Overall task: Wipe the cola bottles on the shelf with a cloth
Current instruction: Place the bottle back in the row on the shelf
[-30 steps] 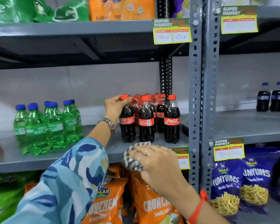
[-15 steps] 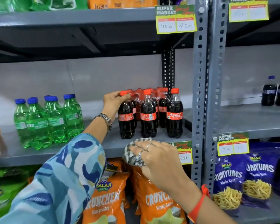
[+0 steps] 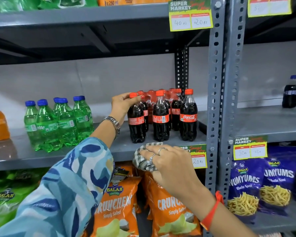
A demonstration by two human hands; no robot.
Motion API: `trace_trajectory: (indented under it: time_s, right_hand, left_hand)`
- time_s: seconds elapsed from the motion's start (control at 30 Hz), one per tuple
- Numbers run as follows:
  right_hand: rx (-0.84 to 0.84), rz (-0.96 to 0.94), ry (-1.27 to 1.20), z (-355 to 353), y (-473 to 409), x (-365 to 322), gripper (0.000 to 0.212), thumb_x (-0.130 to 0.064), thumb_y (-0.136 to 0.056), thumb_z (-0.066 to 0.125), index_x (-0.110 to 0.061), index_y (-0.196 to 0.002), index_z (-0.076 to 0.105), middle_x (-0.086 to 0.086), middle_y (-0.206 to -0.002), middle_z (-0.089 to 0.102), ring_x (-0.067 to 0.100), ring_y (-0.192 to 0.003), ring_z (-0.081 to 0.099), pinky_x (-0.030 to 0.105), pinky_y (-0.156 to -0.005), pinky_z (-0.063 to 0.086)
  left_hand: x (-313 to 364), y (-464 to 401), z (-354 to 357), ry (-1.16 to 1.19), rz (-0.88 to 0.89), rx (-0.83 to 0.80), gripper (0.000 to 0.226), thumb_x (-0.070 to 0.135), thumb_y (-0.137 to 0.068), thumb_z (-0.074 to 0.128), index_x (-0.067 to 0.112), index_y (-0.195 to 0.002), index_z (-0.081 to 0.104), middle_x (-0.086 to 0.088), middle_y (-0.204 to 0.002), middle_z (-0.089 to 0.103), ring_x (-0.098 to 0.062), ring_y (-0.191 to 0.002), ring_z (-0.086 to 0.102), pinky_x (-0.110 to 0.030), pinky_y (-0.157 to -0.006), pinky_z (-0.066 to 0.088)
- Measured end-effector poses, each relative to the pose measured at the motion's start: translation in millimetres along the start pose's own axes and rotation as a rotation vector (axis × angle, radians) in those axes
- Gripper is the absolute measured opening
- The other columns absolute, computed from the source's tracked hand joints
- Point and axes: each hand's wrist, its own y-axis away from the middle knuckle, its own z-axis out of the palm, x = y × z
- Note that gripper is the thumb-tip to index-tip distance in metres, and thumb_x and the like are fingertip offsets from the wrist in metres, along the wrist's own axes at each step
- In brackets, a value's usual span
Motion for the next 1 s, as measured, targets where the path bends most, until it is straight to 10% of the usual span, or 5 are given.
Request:
trace_trajectory:
  time_s: [0.5, 0.73, 1.0]
  right_hand:
    - [0.094, -0.008, 0.035, -14, 3, 8, 0.058, -0.017, -0.04, 0.086, -0.026, -0.097, 0.076, -0.008, -0.096, 0.074, 0.01, -0.087, 0.07, 0.018, -0.066, 0.051]
    - [0.203, 0.014, 0.113, -32, 10, 27, 0.051, -0.008, -0.052, 0.074, -0.024, -0.101, 0.075, -0.005, -0.102, 0.073, 0.013, -0.094, 0.069, 0.021, -0.069, 0.051]
    - [0.362, 0.083, 0.348, -68, 50, 95, 0.047, -0.01, -0.067, 0.052, -0.024, -0.106, 0.073, -0.003, -0.112, 0.071, 0.017, -0.1, 0.068, 0.026, -0.076, 0.054]
  left_hand:
    - [17, 11, 6, -0.014, 0.354, 0.152, 0.046, 0.021, -0.085, 0.06, 0.008, -0.128, 0.047, -0.009, -0.131, 0.053, -0.017, -0.12, 0.05, -0.033, -0.104, 0.041]
    - [15, 26, 31, -0.711, 0.695, 0.178, 0.063, 0.043, -0.09, 0.04, 0.02, -0.144, 0.019, -0.001, -0.155, 0.016, -0.016, -0.144, 0.006, -0.046, -0.116, -0.006]
    - [10, 33, 41, -1.09, 0.75, 0.171, 0.076, 0.059, -0.087, 0.02, 0.015, -0.146, -0.001, -0.005, -0.157, -0.002, -0.019, -0.144, -0.006, -0.051, -0.111, -0.012]
